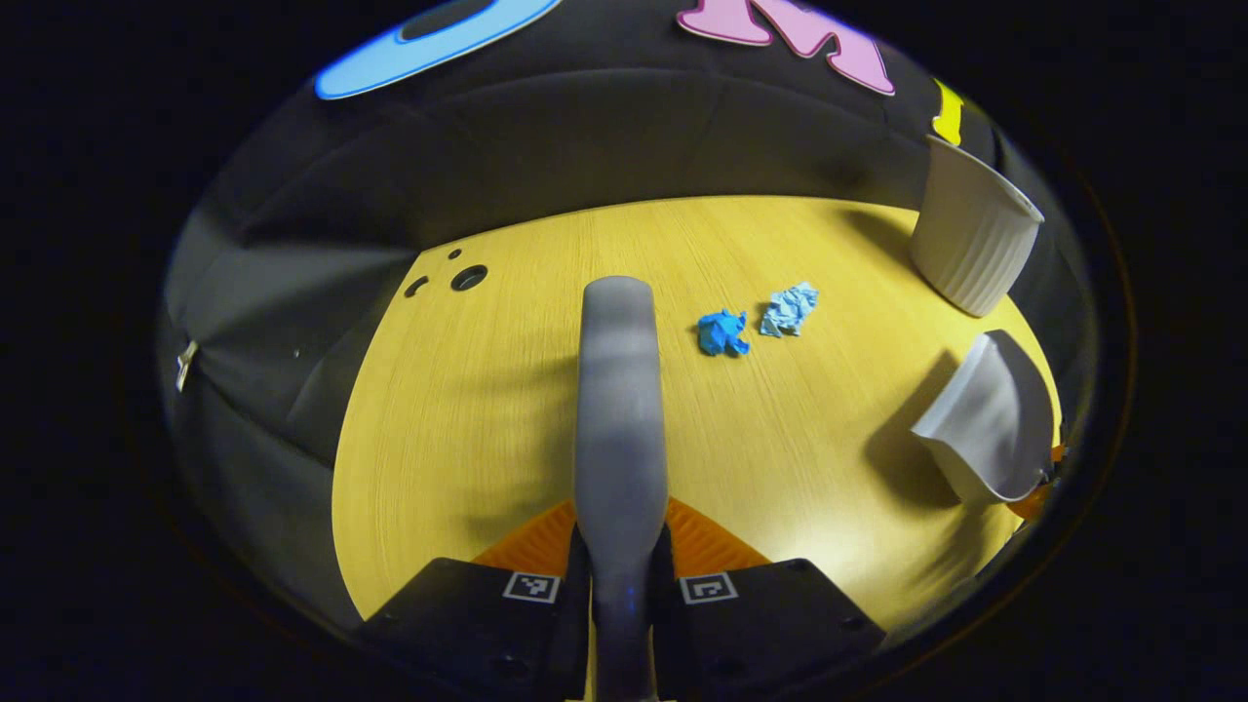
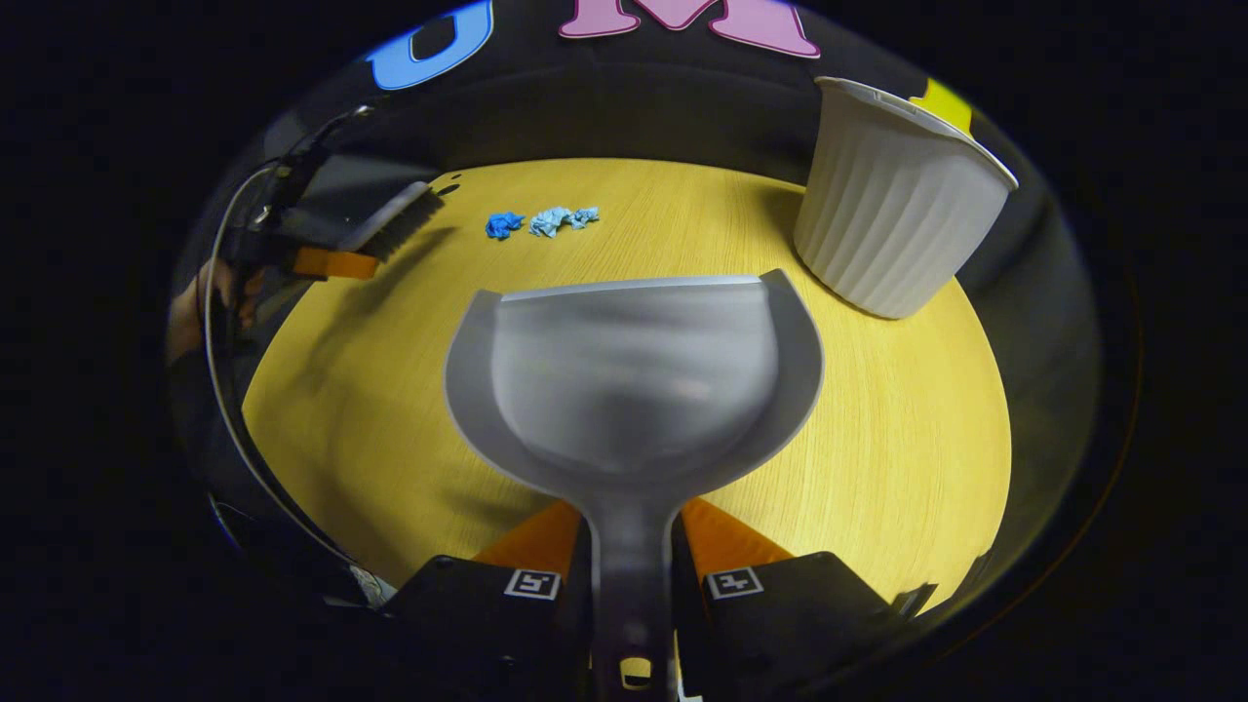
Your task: Pick up the small broom and dustpan from the desktop, sweep the trash into the dustpan with the broom, and then empty the trash into the garbage bin.
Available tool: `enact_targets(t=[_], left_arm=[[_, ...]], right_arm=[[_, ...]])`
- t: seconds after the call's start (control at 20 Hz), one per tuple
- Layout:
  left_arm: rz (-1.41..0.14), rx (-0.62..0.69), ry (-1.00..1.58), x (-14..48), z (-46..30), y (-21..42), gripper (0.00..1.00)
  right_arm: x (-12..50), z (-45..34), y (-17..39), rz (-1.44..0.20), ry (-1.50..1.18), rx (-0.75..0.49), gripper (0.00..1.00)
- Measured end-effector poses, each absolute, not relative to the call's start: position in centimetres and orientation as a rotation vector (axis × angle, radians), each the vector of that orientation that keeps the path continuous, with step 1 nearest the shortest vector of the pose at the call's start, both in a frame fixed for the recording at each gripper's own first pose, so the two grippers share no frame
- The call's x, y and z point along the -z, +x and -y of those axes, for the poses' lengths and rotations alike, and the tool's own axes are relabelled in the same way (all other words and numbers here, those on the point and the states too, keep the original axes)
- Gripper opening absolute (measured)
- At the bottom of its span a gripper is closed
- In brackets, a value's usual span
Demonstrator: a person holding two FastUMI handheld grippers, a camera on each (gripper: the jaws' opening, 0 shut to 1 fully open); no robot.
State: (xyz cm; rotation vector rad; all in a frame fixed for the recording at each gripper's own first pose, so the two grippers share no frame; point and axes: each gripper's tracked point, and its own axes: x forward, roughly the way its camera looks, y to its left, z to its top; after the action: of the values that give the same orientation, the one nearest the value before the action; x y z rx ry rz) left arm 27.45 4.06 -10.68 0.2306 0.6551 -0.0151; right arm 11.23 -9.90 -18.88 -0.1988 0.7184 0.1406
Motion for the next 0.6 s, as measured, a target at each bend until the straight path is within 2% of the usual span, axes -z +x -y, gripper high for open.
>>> enact_targets(t=[0.1, 0.2, 0.3, 0.35, 0.45, 0.6], left_arm=[[-0.667, 0.036, 0.272, 10.6, -3.5, 30.2, 0.34], [-0.666, 0.050, 0.345, 10.1, -3.2, 32.8, 0.27], [-0.673, 0.090, 0.439, 9.9, -2.3, 35.3, 0.34], [-0.675, 0.115, 0.494, 10.0, -1.8, 36.4, 0.31], [-0.683, 0.179, 0.590, 10.2, -0.5, 38.2, 0.30], [-0.681, 0.270, 0.724, 10.2, 1.2, 40.6, 0.30]], right_arm=[[18.9, 10.1, 11.1, -0.728, -0.201, -0.157, 0.39], [18.9, 10.5, 11.1, -0.743, -0.203, -0.174, 0.40], [19.2, 11.0, 11.3, -0.754, -0.218, -0.189, 0.39], [19.3, 11.2, 11.4, -0.760, -0.221, -0.197, 0.39], [19.5, 11.5, 11.8, -0.770, -0.223, -0.212, 0.39], [20.2, 11.8, 12.5, -0.785, -0.233, -0.234, 0.32]])
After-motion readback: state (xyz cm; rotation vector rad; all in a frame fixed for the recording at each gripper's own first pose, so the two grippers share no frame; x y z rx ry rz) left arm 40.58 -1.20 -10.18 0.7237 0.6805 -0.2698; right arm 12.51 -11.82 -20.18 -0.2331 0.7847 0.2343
